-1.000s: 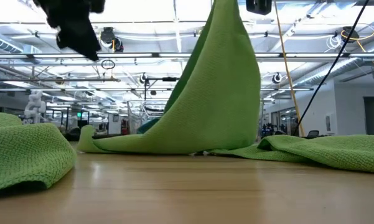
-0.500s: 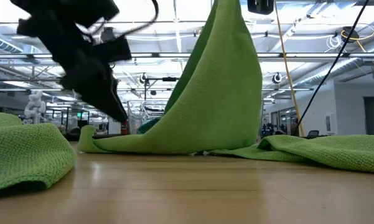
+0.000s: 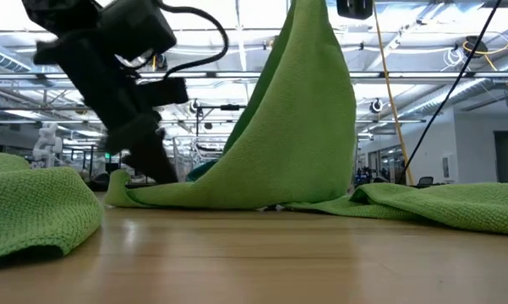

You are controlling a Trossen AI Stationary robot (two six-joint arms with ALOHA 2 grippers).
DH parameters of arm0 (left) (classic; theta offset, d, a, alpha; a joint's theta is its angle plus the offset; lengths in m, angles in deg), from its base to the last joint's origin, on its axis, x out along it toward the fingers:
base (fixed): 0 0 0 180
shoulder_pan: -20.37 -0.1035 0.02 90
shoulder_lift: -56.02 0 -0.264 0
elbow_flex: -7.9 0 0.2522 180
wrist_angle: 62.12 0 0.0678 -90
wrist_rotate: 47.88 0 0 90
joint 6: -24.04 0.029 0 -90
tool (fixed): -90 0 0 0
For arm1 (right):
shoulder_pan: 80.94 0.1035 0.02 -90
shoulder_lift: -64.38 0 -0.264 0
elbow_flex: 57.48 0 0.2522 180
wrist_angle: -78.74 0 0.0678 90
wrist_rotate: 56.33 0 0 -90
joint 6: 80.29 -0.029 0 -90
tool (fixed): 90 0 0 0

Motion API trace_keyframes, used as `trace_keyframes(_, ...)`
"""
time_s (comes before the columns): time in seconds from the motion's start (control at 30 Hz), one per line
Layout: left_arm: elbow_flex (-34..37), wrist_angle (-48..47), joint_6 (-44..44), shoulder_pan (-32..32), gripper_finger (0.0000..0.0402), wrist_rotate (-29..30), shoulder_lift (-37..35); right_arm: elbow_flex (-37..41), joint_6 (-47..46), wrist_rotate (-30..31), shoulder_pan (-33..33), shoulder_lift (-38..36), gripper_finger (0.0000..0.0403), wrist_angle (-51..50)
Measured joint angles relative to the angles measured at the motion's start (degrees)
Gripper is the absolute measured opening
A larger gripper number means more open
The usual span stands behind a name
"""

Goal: Fold microfiber towels
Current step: Fold the top left green microfiber towel

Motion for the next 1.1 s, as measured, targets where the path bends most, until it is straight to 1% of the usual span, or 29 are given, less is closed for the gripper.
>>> trace_keyframes(0.1,0.18,-0.96,0.33,-0.12,0.0243,-0.22,0.69,0.00,-0.51,0.00,0.00,0.00,0.0000,0.03)
trace_keyframes(0.17,-0.28,1.59,0.04,-0.42,0.0243,0.14,2.11,-0.02,-0.92,0.00,0.00,0.00,0.0000,0.04)
trace_keyframes(0.23,0.12,-0.18,-0.91,-0.62,0.0243,0.72,2.26,-0.02,-1.45,0.03,0.00,0.00,0.0000,0.04)
trace_keyframes(0.33,-0.20,1.92,-2.42,-1.21,0.0243,1.24,3.53,-0.02,-1.61,0.00,0.00,0.00,0.0000,0.02)
trace_keyframes(0.6,-0.08,1.34,-4.81,-2.03,0.0243,3.21,2.56,-0.02,-2.16,-0.02,0.00,0.00,0.0000,-0.23)
trace_keyframes(0.83,-0.04,-0.64,-6.33,-2.03,0.0241,3.42,2.50,-0.02,-2.14,-0.02,0.00,0.00,0.0000,-0.66)
trace_keyframes(0.93,-0.04,-0.90,-6.62,-2.03,0.0221,3.43,2.50,-0.02,-2.16,-0.04,0.00,0.00,0.0000,-0.67)
trace_keyframes(1.1,-0.04,-1.39,-7.84,-2.43,0.0164,3.19,2.50,-0.02,-2.22,-0.04,0.00,0.00,0.0000,-0.66)
